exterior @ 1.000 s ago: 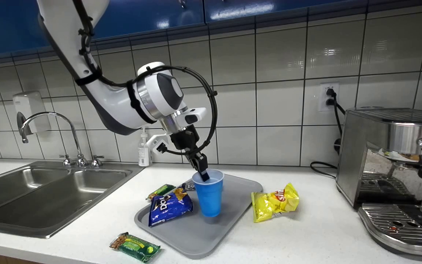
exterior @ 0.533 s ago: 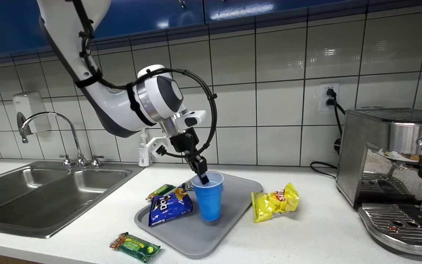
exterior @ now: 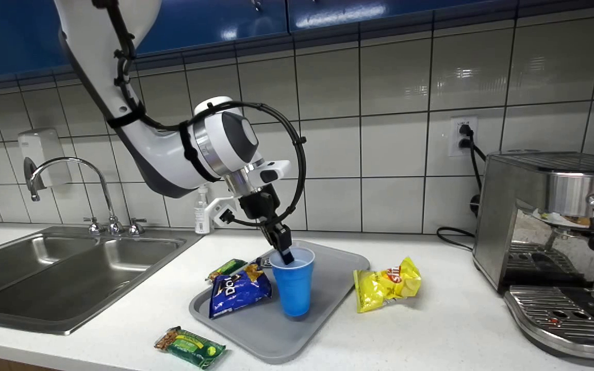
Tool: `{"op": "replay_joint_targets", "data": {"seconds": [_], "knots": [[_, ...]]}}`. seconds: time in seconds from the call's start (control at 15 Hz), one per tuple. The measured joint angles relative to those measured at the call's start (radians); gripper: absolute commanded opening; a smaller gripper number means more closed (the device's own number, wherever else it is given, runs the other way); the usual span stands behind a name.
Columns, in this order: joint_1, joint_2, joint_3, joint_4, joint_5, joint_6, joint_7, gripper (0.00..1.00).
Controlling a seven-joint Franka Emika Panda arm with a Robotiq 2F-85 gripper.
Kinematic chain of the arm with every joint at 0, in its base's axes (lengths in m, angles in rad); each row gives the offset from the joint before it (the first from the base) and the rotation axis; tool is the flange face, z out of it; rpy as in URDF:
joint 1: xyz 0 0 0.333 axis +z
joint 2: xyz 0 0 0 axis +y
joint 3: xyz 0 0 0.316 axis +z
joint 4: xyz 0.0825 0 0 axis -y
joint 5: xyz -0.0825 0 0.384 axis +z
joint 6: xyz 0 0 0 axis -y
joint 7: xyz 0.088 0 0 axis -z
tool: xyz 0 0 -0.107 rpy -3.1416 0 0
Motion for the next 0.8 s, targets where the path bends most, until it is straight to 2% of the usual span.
{"op": "replay_joint_targets", "data": {"seconds": [0.13, 0.33, 0.67, 0.8], "knots": [[0.000, 0.001, 0.000, -0.001, 0.000, 0.000, 0.000, 0.36], [0.000, 0.002, 0.000, -0.001, -0.001, 0.000, 0.000, 0.56], [0.000, 0.003, 0.000, -0.001, -0.002, 0.000, 0.000, 0.95], [0.000, 0.003, 0.000, -0.001, -0.002, 0.000, 0.000, 1.00]]}}
